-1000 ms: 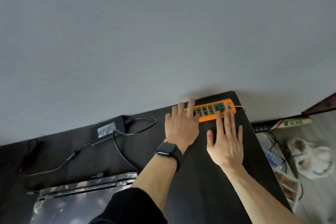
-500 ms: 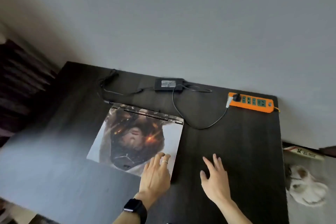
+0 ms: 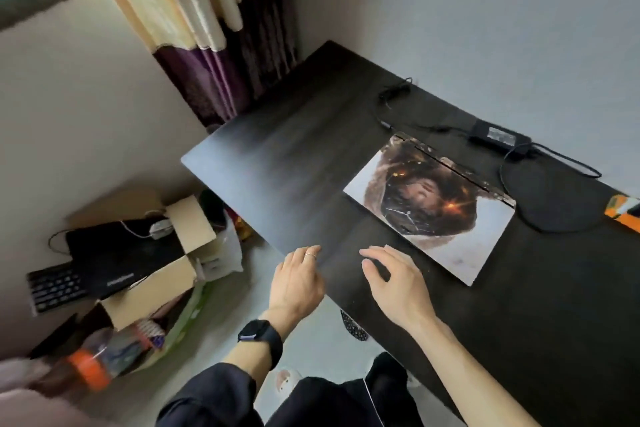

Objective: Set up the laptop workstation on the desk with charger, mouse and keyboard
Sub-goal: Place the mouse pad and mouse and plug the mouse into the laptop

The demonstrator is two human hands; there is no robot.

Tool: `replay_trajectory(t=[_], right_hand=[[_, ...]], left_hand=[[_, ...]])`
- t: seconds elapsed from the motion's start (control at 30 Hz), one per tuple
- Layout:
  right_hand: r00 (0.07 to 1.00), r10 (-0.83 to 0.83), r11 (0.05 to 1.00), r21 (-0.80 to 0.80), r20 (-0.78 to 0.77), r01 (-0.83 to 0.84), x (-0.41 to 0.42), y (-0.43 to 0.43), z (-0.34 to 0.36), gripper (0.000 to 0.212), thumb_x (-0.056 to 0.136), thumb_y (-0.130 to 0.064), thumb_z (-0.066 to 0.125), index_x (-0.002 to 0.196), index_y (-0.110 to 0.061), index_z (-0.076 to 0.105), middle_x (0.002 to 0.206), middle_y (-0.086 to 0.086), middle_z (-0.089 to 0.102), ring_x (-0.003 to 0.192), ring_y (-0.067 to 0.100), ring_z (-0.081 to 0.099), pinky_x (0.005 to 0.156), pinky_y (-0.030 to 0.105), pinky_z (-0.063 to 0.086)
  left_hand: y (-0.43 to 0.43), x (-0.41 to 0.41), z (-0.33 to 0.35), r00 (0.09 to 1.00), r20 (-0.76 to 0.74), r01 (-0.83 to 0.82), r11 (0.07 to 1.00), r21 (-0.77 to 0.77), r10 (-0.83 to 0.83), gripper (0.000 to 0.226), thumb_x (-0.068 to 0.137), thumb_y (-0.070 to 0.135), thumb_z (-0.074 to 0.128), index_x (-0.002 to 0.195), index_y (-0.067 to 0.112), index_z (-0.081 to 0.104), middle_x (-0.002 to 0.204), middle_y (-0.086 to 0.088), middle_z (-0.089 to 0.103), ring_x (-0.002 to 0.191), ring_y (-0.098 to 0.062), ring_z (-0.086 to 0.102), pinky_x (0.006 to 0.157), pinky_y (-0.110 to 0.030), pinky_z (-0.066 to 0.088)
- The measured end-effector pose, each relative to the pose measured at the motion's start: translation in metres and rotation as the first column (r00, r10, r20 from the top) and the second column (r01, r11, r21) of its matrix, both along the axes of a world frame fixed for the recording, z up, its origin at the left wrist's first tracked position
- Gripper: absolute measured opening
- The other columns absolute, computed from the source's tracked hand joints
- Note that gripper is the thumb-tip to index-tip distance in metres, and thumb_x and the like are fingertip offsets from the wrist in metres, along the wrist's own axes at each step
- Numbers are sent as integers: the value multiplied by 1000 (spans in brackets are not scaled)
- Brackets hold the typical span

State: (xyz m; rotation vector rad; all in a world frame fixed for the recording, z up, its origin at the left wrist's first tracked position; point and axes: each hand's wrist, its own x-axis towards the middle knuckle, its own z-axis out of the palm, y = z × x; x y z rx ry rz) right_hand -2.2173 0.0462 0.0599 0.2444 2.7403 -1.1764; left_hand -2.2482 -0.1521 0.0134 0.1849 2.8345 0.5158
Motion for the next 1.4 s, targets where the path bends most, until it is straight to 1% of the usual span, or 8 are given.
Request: replay_trajectory(t=[0.23, 0.4, 0.53, 0.8, 0.97, 1.13, 1.27, 1.4], right_hand=[[947, 319, 948, -1, -30, -319, -6, -179, 20, 25, 98, -30, 60, 120, -29, 71, 125, -14, 66, 127, 11, 48, 104, 14, 28], [843, 537, 842, -43, -24, -538, -12, -285, 36, 26, 98, -34, 56, 123, -34, 67, 121, -24, 60, 124, 2, 46, 102, 16, 30], [778, 626, 779, -59, 44, -624, -25, -318, 26, 29, 100, -37, 53, 128, -36, 62, 122, -28, 54, 124, 0, 43, 99, 16, 28], [666, 721, 688, -84, 193, -721, -87, -395, -29, 34, 101, -37, 52, 134, -33, 58, 130, -20, 56, 129, 8, 45, 98, 19, 29], [642, 719, 685, -120, 265, -719, -136, -436, -55, 32, 100, -36, 53, 131, -32, 58, 129, -15, 60, 125, 11, 49, 96, 23, 34], [549, 737, 630, -109, 394, -769, -178, -484, -94, 41, 100, -42, 50, 139, -29, 49, 132, -11, 58, 123, 13, 50, 97, 30, 44], [519, 704, 637, -108, 485, -763, -192, -511, -123, 46, 100, -46, 49, 142, -29, 45, 134, -11, 57, 123, 12, 51, 100, 34, 46], [519, 638, 704, -159, 568, -692, -212, -551, -161, 50, 99, -45, 50, 145, -26, 42, 136, -6, 58, 122, 14, 56, 99, 34, 49]], left_hand=[[-194, 51, 21, 944, -75, -319, 947, 25, 320, 55, 89, 29, 47, 143, 21, 43, 132, -5, 59, 115, -28, 56, 95, -39, 46], [-298, 90, 24, 785, -40, -615, 785, 75, 619, 50, 89, 29, 51, 139, 20, 47, 128, -5, 61, 114, -27, 57, 94, -40, 48], [-326, 105, 12, 694, 24, -717, 688, 115, 719, 47, 89, 30, 51, 135, 22, 49, 127, -3, 61, 114, -25, 57, 94, -40, 48], [-390, 73, -13, 572, 139, -820, 568, 66, 809, 44, 91, 26, 50, 135, 22, 49, 130, -2, 59, 119, -24, 54, 96, -37, 46], [-425, 39, -26, 518, 200, -847, 531, -13, 832, 44, 93, 28, 48, 136, 23, 49, 131, -1, 59, 119, -23, 55, 97, -37, 45], [-474, 5, -50, 427, 283, -891, 453, -31, 859, 44, 91, 30, 49, 135, 25, 49, 134, 0, 57, 118, -22, 57, 97, -39, 47], [-512, -7, -70, 390, 325, -904, 425, -41, 862, 45, 89, 28, 48, 134, 25, 50, 132, -2, 58, 119, -23, 56, 98, -40, 47], [-566, -27, -108, 351, 386, -919, 392, -30, 853, 43, 91, 27, 51, 134, 23, 49, 130, -3, 59, 110, -21, 59, 94, -35, 48]])
